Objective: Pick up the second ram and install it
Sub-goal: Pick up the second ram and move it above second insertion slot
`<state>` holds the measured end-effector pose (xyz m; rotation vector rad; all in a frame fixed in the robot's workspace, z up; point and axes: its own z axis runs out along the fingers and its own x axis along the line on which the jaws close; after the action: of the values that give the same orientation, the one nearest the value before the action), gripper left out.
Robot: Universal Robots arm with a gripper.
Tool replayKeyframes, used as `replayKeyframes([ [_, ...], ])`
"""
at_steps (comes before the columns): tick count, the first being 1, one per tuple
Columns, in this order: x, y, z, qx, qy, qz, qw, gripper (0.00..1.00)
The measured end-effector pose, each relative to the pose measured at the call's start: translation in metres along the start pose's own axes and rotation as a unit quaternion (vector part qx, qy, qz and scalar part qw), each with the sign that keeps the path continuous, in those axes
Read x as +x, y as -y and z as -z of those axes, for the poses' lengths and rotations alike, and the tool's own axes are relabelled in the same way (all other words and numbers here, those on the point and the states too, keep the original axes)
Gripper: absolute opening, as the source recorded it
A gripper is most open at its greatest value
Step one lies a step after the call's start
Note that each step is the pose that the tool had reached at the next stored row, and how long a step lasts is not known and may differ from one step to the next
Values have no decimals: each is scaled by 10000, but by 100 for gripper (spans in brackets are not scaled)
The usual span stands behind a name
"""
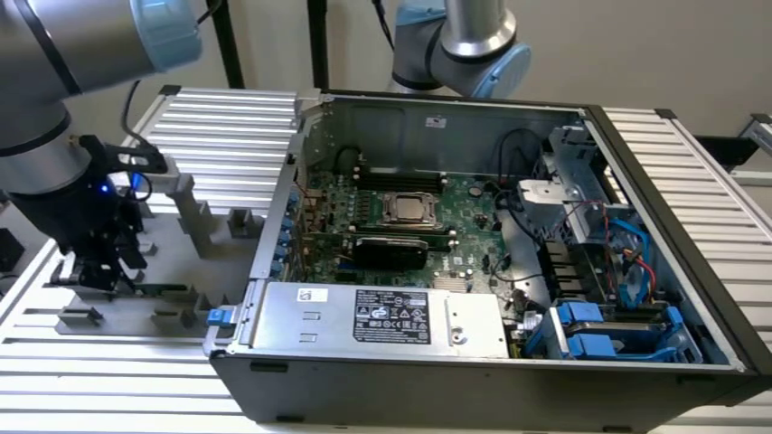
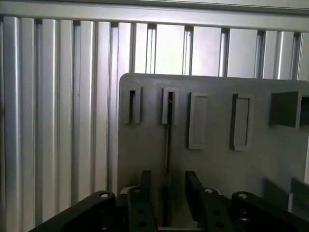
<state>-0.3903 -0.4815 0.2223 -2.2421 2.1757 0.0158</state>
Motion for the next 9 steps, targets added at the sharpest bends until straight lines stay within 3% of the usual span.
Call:
replayKeyframes([
  [9, -21, 1, -165, 0, -4, 0, 10000, 42],
])
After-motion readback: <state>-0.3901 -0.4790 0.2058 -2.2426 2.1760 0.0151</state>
